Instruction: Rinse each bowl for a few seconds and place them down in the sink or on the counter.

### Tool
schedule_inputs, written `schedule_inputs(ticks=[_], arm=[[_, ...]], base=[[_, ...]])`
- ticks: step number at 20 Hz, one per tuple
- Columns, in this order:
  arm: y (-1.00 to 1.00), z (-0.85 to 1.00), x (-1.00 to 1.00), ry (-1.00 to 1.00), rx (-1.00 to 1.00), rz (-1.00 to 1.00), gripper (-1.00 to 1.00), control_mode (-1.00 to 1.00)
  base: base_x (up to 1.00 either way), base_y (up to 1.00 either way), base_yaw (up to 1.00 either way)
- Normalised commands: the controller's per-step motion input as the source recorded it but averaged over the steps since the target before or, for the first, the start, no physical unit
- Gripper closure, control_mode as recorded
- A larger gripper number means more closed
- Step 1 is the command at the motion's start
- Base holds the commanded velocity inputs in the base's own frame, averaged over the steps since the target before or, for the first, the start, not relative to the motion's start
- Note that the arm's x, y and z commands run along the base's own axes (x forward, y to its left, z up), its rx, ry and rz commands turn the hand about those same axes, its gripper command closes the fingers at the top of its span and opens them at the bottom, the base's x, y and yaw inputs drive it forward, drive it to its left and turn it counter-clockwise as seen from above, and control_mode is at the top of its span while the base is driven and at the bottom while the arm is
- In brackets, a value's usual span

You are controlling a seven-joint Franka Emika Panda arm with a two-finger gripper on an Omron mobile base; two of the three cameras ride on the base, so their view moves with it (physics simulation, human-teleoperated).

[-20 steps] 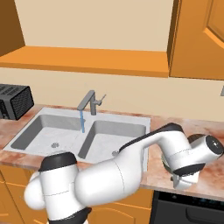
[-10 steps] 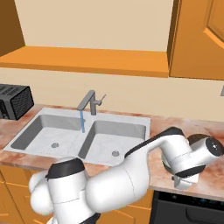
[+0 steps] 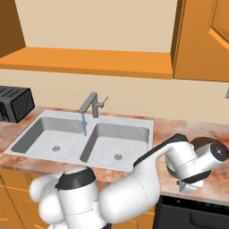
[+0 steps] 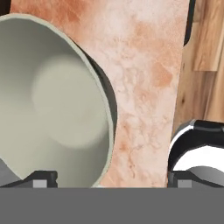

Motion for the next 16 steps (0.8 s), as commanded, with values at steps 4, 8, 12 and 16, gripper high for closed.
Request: schedule_inputs(ticks=[4,8,12,16], arm=[[-0.07,-0.1,0.23,0.0,0.01,-0.03,-1.0,-1.0],[-0.1,-0.08,0.24,0.0,0.02,-0.03,-1.0,-1.0],[-0.12,-0.15,0.18,0.0,0.01,-0.03,-1.0,-1.0],[-0.21,-0.23,0.08,0.0,0.01,-0.03,-1.0,-1.0]], base=[[0.0,0.0,0.0],[0.0,0.0,0.0],[0.0,0.0,0.0],[0.0,0.0,0.0]])
